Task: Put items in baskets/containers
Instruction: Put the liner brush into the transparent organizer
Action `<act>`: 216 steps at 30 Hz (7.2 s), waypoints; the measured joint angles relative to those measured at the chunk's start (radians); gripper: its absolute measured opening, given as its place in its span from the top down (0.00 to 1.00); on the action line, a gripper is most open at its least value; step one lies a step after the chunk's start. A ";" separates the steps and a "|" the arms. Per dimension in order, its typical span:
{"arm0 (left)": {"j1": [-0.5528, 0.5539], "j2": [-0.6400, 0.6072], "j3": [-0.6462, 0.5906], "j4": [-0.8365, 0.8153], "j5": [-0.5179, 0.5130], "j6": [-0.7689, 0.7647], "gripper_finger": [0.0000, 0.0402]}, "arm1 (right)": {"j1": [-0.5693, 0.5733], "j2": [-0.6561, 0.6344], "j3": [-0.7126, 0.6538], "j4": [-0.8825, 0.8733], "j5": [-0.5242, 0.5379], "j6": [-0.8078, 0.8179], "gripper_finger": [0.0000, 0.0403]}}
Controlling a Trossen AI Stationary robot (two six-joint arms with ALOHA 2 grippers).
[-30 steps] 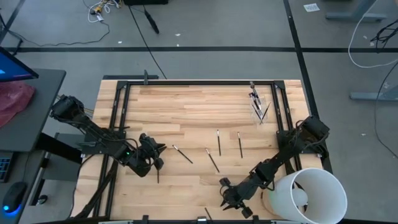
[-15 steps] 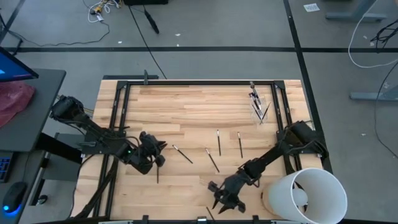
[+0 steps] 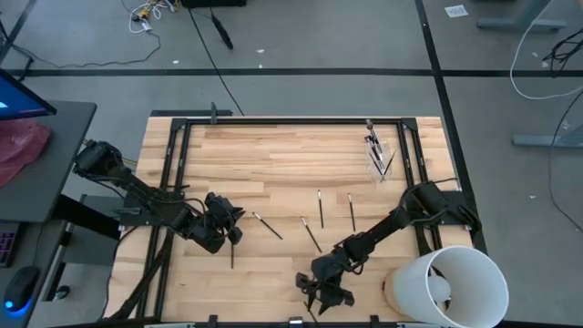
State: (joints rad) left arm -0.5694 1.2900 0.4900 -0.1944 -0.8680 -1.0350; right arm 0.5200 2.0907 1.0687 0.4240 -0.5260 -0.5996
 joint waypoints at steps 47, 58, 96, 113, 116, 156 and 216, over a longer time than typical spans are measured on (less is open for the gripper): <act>0.008 -0.001 0.000 -0.021 -0.010 0.003 0.85 | -0.133 0.149 0.166 -0.229 -0.154 -0.221 0.88; 0.007 0.000 0.000 -0.022 -0.010 0.003 0.85 | -0.141 0.150 0.165 -0.229 -0.157 -0.226 0.98; 0.007 0.000 0.000 -0.030 -0.003 0.002 0.85 | -0.560 0.024 0.162 -0.774 -0.150 -0.093 0.99; 0.007 0.000 0.000 -0.032 -0.002 0.011 0.85 | -0.569 -0.083 0.163 -0.843 0.244 0.272 0.99; 0.005 0.000 0.000 -0.032 -0.003 0.011 0.85 | -0.574 -0.097 0.163 -0.866 0.316 0.342 0.99; 0.005 -0.001 0.000 0.001 -0.063 0.033 0.85 | -0.754 0.023 -0.016 0.101 0.340 0.350 0.60; 0.169 0.139 -0.322 1.091 -0.014 0.601 0.75 | -0.684 0.083 -0.246 0.980 0.199 0.751 1.00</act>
State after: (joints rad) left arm -0.4004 1.4285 0.1678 0.8963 -0.8818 -0.4342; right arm -0.1645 2.1733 0.8225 1.4044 -0.3272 0.1513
